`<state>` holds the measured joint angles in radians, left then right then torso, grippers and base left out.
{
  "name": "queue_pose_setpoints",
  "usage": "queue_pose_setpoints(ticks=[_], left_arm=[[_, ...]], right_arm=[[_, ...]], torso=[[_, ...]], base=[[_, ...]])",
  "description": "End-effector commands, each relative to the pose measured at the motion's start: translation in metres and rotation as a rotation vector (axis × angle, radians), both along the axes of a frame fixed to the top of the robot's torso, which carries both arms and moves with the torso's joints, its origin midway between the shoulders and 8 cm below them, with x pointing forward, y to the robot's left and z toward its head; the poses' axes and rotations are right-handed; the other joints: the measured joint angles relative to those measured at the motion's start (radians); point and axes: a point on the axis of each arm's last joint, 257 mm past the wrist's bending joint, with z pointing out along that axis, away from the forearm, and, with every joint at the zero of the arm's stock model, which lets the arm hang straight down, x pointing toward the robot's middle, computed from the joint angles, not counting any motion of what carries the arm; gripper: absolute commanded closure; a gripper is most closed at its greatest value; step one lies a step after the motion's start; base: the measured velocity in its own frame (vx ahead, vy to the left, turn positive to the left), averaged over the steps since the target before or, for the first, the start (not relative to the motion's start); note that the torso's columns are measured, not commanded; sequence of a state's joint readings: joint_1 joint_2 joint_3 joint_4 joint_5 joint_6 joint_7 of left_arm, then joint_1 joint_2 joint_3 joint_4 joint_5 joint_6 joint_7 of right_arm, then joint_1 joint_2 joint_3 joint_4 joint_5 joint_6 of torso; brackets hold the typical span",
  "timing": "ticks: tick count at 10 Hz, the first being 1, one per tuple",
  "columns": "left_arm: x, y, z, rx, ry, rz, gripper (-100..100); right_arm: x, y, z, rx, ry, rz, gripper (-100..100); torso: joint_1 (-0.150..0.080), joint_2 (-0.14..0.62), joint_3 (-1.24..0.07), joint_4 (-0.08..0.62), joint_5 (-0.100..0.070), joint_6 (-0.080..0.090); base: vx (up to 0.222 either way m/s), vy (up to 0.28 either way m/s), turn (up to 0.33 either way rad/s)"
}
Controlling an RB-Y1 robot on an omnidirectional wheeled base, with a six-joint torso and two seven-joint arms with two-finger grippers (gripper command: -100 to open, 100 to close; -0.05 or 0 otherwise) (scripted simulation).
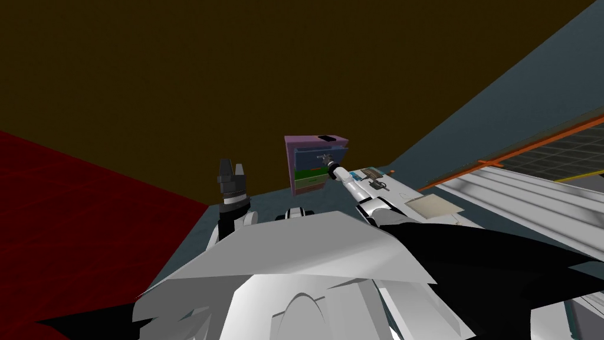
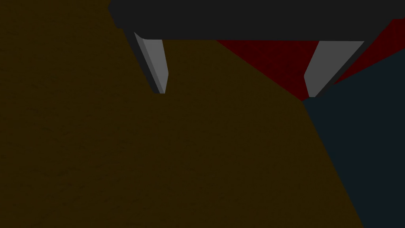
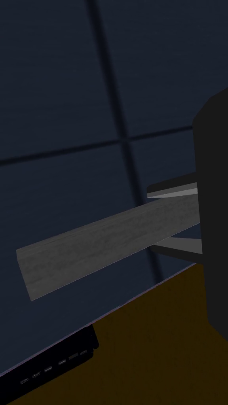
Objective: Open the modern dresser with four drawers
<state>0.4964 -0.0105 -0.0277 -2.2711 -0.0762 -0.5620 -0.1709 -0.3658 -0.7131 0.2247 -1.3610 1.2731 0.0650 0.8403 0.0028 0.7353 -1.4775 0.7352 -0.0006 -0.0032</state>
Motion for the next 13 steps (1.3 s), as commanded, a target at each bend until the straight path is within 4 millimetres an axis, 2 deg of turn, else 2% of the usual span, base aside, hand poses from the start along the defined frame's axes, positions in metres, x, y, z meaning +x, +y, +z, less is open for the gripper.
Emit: queue_pose_setpoints(ticks=[1,3,4,6,9,11,12,13], left_arm=[[0.000,0.000,0.000,0.000,0.000,0.000,0],[0.000,0.000,0.000,0.000,0.000,0.000,0],[0.000,0.000,0.000,0.000,0.000,0.000,0],[0.000,0.000,0.000,0.000,0.000,0.000,0],[0.000,0.000,0.000,0.000,0.000,0.000,0],[0.000,0.000,0.000,0.000,0.000,0.000,0],[0.000,0.000,0.000,0.000,0.000,0.000,0],[0.000,0.000,0.000,0.000,0.000,0.000,0]], right_arm=[[-0.001,0.005,0.001,-0.003,-0.001,0.012,100],[-0.002,0.010,0.004,-0.003,-0.006,0.024,100],[0.003,-0.006,0.016,-0.006,-0.010,0.013,-100],[0.006,-0.016,0.026,-0.006,-0.009,0.015,-100],[0.011,-0.043,0.054,-0.004,-0.010,0.015,-100],[0.012,-0.048,0.060,-0.003,-0.011,0.015,-100],[0.012,-0.045,0.050,-0.004,0.000,0.017,-100],[0.012,-0.046,0.048,-0.004,0.004,0.016,0]], torso=[[0.001,-0.005,-0.003,0.001,0.001,0.000],[-0.001,0.004,0.003,0.001,0.000,0.001],[0.000,0.006,0.004,0.002,0.000,0.000],[0.001,-0.008,-0.005,-0.002,0.001,0.000],[-0.002,0.002,0.001,0.003,0.001,0.002],[-0.002,0.009,0.006,0.007,0.002,0.003],[-0.002,0.010,0.006,0.009,0.003,0.004],[-0.001,0.009,0.006,0.008,0.003,0.003]], base=[[-0.121,-0.018,-0.055],[-0.184,-0.001,-0.057],[-0.105,0.036,-0.023],[0.007,0.069,-0.008],[0.007,0.082,-0.004],[-0.008,0.053,-0.006],[0.000,0.017,-0.006],[0.000,0.000,0.000]])
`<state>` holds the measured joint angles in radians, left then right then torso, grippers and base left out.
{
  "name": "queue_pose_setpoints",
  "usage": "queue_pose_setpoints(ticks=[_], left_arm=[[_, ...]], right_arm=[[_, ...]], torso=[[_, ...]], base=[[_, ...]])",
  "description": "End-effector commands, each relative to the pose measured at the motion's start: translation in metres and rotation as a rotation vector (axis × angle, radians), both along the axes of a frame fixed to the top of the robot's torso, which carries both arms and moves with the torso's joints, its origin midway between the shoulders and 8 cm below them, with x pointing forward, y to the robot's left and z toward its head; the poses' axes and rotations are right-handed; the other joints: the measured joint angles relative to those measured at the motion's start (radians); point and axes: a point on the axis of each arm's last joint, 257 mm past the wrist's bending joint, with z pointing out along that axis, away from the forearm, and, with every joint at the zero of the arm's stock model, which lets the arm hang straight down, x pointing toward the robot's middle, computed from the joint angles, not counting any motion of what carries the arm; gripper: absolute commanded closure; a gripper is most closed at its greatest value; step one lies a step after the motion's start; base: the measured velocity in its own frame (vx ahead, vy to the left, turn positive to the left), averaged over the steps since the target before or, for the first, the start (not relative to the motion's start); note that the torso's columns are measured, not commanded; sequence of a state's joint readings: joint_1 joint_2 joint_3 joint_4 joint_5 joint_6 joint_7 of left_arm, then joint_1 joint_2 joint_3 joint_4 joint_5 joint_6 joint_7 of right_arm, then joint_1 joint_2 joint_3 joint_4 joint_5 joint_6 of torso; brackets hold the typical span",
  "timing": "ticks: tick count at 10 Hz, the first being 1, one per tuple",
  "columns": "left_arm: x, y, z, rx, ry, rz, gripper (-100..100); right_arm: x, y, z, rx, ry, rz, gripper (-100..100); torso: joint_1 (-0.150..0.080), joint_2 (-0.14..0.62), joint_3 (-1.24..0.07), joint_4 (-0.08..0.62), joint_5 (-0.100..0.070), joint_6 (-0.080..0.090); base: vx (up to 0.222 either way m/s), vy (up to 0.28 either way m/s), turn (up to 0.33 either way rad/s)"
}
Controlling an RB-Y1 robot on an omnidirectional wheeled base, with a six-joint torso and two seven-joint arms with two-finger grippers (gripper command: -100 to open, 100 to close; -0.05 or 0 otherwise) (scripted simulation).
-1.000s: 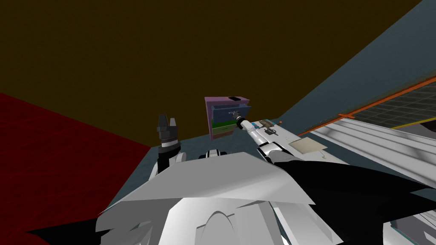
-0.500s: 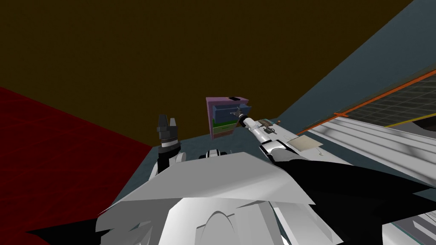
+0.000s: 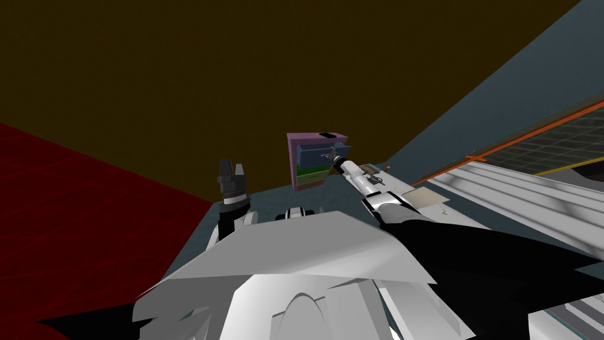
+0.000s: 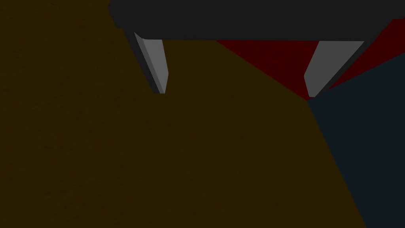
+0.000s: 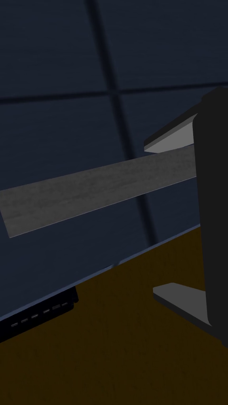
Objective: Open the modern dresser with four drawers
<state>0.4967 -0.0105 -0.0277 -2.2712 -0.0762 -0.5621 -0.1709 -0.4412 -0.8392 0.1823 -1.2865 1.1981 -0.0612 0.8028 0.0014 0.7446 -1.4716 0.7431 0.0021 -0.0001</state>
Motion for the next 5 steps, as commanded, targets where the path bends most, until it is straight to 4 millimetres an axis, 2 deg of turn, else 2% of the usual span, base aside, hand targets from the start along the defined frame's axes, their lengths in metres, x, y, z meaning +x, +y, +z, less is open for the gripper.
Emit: queue_pose_setpoints(ticks=[1,5], left_arm=[[0.0000,0.0000,0.0000,0.000,0.000,0.000,0],[0.0000,0.0000,0.0000,0.000,0.000,0.000,0]], right_arm=[[-0.0003,-0.0002,-0.0025,0.000,0.004,0.000,0],[-0.0011,-0.0008,-0.0080,-0.001,0.013,-0.001,0]], torso=[[0.000,-0.002,-0.001,-0.001,0.000,0.000],[0.000,-0.005,-0.004,-0.004,-0.001,0.000]], base=[[0.000,0.000,0.000],[0.000,0.000,0.000]])
